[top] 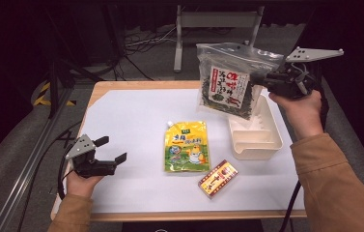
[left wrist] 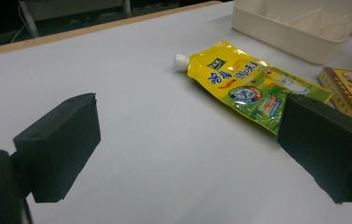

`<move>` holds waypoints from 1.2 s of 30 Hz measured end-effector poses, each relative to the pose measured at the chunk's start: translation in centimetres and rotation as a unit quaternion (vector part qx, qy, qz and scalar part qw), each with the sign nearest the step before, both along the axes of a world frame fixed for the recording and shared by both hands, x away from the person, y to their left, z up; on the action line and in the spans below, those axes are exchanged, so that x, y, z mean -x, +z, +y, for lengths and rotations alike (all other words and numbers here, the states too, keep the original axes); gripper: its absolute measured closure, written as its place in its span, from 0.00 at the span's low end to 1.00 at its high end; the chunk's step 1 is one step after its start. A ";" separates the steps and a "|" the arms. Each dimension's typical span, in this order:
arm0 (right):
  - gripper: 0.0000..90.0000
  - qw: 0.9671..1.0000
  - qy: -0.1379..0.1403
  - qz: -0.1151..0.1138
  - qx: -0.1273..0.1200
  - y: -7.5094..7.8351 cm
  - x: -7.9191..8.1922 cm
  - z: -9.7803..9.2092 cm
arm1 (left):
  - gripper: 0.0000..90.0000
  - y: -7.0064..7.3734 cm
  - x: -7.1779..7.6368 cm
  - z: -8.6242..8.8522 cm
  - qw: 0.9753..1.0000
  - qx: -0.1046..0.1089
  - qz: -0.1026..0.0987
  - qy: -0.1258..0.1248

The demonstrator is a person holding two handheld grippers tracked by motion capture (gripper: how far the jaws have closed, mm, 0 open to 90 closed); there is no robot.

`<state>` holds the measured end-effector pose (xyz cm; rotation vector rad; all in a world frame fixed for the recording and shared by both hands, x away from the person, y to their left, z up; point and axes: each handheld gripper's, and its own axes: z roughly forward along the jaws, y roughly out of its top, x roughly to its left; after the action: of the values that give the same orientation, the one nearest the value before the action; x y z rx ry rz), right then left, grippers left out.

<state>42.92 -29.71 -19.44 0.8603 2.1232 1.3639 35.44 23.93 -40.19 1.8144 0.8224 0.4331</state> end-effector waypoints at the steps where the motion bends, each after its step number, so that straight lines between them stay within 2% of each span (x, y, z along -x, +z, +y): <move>1: 0.91 1.000 -0.002 0.000 0.000 0.0 -0.1 -0.2 | 0.07 -0.1 0.0 0.0 1.000 0.001 0.005 -0.001; 6: 0.91 1.000 -0.018 0.001 -0.002 0.1 -0.3 -1.0 | 0.06 -0.3 -0.1 -0.2 1.000 0.000 0.006 -0.004; 10: 0.91 0.999 -0.044 0.003 0.002 0.0 -0.6 -2.0 | 0.06 -0.6 -0.2 -0.3 1.000 0.000 0.011 -0.001; 14: 0.91 0.998 -0.060 0.007 0.005 -0.3 -0.7 -2.7 | 0.05 -1.0 -0.3 -0.6 1.000 -0.014 0.013 0.005; 18: 0.91 0.997 -0.070 0.007 0.004 -0.7 -0.9 -3.3 | 0.05 -1.2 -0.4 -0.7 1.000 -0.018 0.015 0.003; 27: 0.91 0.995 -0.099 0.014 0.005 -1.7 -1.4 -4.5 | 0.06 -1.1 -0.4 -0.5 1.000 -0.007 0.027 0.004; 36: 0.91 0.992 -0.121 0.017 0.009 -2.4 -1.6 -5.4 | 0.08 -1.1 -0.5 -0.7 1.000 -0.002 0.029 -0.003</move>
<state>44.54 -35.15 -21.83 1.0999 1.9764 1.2117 35.91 23.22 -41.29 1.8413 0.8560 0.3794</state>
